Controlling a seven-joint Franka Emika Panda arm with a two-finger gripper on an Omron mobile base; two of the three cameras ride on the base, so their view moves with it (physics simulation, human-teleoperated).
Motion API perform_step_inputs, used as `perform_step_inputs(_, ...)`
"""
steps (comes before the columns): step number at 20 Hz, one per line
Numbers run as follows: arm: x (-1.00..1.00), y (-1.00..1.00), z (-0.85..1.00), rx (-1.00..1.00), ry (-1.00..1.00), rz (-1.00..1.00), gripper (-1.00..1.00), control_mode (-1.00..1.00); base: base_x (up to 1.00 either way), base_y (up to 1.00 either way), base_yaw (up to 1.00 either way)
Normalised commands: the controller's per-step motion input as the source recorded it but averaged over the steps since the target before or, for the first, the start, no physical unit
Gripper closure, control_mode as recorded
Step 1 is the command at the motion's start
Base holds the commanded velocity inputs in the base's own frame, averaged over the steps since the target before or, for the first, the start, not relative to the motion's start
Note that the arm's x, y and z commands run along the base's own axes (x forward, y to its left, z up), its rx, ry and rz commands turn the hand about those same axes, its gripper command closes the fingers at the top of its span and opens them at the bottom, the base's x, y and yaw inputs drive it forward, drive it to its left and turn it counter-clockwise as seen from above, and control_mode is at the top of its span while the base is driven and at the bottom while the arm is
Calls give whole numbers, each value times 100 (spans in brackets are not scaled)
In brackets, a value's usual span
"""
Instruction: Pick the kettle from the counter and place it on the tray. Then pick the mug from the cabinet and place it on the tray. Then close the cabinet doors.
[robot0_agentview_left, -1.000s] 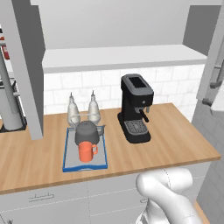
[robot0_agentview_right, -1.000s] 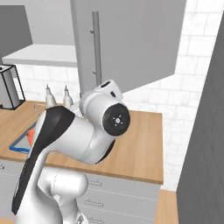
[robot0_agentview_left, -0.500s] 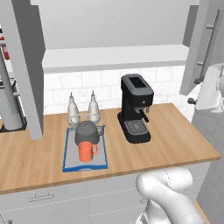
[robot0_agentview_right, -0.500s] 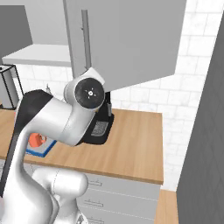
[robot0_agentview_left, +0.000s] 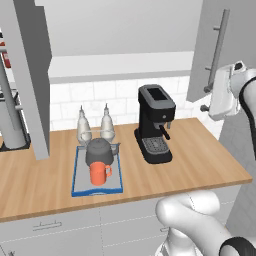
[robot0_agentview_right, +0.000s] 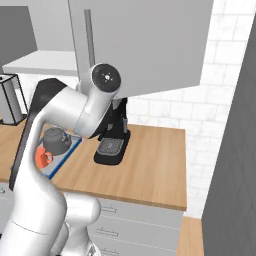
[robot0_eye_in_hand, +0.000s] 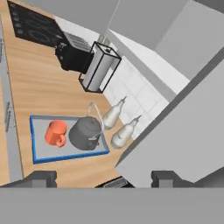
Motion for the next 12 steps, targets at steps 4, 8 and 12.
perform_step_inputs(4,41,52,-5,-10,1,1,-100,-100,0,0,0)
perform_step_inputs(8,34,58,-5,-5,-5,0,-100,-100,0,0,0)
perform_step_inputs(12,41,49,-1,-1,-7,0,-100,-100,0,0,0)
